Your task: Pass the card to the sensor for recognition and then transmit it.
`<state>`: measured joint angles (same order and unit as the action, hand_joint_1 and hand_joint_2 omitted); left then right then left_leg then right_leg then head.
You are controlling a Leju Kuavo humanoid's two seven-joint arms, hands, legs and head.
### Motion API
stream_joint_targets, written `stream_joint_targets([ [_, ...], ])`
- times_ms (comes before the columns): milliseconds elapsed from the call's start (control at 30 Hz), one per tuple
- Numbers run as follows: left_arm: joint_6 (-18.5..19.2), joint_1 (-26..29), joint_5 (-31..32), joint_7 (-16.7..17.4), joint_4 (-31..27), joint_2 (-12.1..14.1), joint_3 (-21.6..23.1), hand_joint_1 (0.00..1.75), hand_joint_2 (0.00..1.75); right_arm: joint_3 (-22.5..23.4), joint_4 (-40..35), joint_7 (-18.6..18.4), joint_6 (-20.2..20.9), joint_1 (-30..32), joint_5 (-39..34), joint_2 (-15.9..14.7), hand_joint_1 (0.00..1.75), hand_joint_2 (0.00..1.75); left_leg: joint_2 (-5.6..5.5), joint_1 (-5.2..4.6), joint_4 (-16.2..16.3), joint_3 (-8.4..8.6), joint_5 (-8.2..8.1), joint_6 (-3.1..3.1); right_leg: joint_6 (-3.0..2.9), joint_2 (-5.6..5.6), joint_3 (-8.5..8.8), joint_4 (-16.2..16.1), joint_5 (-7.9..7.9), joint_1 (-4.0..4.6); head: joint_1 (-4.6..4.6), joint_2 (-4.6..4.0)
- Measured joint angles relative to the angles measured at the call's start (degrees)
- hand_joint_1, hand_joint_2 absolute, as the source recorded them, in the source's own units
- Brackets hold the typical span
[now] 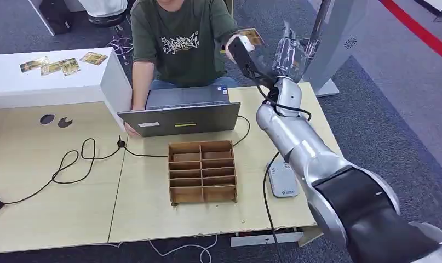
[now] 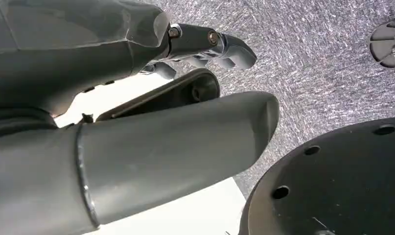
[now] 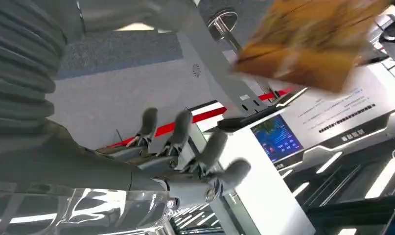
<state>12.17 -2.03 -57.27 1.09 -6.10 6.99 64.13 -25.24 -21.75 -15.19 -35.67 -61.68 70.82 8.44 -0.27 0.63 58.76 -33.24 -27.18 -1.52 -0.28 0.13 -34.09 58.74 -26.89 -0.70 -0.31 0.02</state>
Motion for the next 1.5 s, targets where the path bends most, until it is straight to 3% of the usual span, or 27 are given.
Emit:
stream_joint_targets([
  [733,0.00,-0.09,-0.46,0.00,0.00,0.00,0.00,0.00,0.00,0.50,0.09,0.39,-0.57,0.09,2.60,0.00,0.00,1.75,0.00,0.00,0.00,0.00,0.00,0.00,0.00,0.00,0.00,0.00,0.00,0.00,0.00,0.00],
  [1100,-0.87,0.03,-2.43,-0.02,0.00,-0.26,0.00,0.00,0.00,3.39,-4.33,4.15,-1.53,5.55,2.21,0.04,0.00,1.75,-0.01,0.00,0.00,0.00,0.00,0.00,0.00,-0.01,0.00,0.00,0.00,0.00,0.00,0.00],
  [1500,-1.79,0.79,-4.88,-0.35,0.00,-1.05,0.00,0.00,0.00,10.84,-14.63,10.27,-1.55,14.62,0.48,0.04,0.00,1.75,0.00,0.00,0.00,0.00,-0.01,0.00,0.00,-0.01,0.00,0.00,0.00,0.00,0.00,0.00],
])
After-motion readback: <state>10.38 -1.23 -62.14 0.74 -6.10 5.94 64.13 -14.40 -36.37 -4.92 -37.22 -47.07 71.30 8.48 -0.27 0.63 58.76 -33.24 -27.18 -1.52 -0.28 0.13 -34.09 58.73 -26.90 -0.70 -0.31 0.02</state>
